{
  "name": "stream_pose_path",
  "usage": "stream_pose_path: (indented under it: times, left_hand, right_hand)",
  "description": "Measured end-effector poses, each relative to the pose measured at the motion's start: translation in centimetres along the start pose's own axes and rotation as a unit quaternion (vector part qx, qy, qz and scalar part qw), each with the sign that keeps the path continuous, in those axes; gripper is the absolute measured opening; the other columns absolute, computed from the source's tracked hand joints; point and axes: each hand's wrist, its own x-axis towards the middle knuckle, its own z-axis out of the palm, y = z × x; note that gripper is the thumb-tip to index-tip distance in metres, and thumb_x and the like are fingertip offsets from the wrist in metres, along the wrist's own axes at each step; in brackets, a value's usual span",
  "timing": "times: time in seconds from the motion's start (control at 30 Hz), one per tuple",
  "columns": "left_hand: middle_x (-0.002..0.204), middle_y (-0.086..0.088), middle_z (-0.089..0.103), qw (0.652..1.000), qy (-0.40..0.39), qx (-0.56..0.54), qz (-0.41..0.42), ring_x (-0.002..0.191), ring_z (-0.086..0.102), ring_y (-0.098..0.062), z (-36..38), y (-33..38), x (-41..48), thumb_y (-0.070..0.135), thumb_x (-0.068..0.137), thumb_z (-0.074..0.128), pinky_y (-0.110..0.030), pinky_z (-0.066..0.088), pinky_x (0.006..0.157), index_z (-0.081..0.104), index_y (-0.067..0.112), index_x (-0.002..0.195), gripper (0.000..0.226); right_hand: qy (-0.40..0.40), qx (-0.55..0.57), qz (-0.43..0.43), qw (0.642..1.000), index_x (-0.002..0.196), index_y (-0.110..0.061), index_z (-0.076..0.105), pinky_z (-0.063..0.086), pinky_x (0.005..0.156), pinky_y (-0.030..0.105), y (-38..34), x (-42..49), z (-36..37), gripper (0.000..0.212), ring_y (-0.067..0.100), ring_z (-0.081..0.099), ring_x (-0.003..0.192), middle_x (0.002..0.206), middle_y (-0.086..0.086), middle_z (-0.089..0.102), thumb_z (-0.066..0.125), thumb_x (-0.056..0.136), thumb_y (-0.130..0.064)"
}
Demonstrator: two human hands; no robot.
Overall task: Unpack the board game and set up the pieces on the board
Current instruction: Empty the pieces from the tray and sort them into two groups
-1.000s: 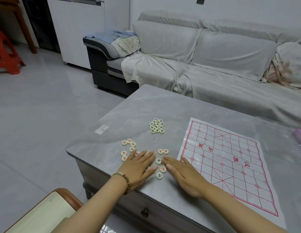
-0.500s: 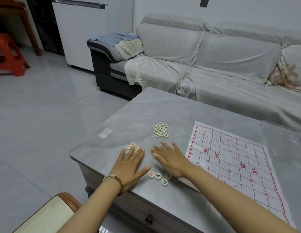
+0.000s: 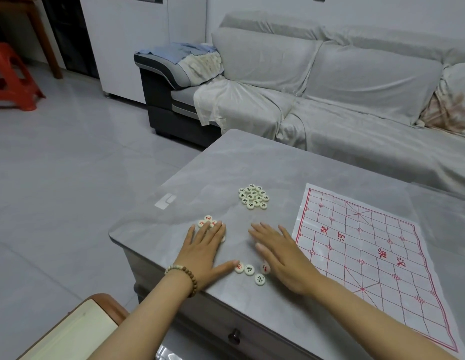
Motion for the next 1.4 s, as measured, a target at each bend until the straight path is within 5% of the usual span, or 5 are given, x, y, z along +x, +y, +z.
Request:
stream_pose_path:
  times: [0.53,0.7,0.93,1.1,1.4]
  left_hand:
    - [0.156,0.011,-0.014,1.0,-0.001,-0.012,-0.021,0.144,-0.015,-0.014,0.0,0.0,0.4,0.092,0.048,-0.013,-0.041,-0.011,0.115,-0.009,0.026,0.149,0.12]
    - [0.157,0.008,-0.01,0.996,0.015,-0.026,-0.08,0.145,-0.009,-0.016,-0.1,-1.0,0.7,0.061,0.093,0.019,-0.04,-0.005,0.117,-0.006,0.023,0.15,0.073]
    - [0.158,0.007,0.001,0.989,0.041,-0.105,-0.098,0.145,-0.002,-0.015,-0.1,-1.4,1.3,0.058,0.094,0.023,-0.035,-0.001,0.118,0.004,0.022,0.15,0.07]
    - [0.158,0.004,-0.003,0.984,0.032,-0.145,-0.097,0.145,-0.003,-0.014,-0.1,-1.7,1.9,0.094,0.058,0.008,-0.032,0.0,0.119,0.001,0.019,0.15,0.119]
    - [0.156,0.009,0.014,0.969,0.042,-0.233,-0.077,0.144,0.006,-0.009,-0.4,-0.4,2.8,0.054,0.095,0.022,-0.027,0.006,0.118,0.015,0.024,0.149,0.063]
  right_hand:
    - [-0.151,-0.143,-0.071,0.976,0.148,-0.037,-0.009,-0.02,0.114,0.029,-1.5,-6.2,0.4,0.06,-0.003,-0.026,0.138,0.154,-0.023,-0.016,0.009,0.095,-0.058]
    - [-0.128,-0.162,-0.051,0.977,0.15,-0.03,-0.008,-0.023,0.112,0.026,-2.1,-4.3,1.0,0.068,-0.001,-0.028,0.138,0.156,-0.016,-0.013,0.003,0.09,-0.062]
    - [-0.136,-0.184,0.006,0.973,0.152,-0.019,0.009,-0.02,0.114,0.032,-2.6,2.6,0.5,0.071,0.008,-0.013,0.145,0.159,-0.005,0.003,0.007,0.093,-0.059]
    - [-0.112,-0.183,0.078,0.974,0.152,-0.018,0.009,-0.015,0.116,0.038,0.4,8.3,0.1,0.059,0.013,-0.009,0.146,0.16,-0.002,0.004,0.016,0.1,-0.047]
    - [0.054,0.035,0.092,0.994,0.149,-0.024,0.021,0.005,0.113,0.018,0.7,2.9,0.5,0.051,0.008,0.013,0.145,0.156,-0.01,0.018,0.027,0.101,-0.039]
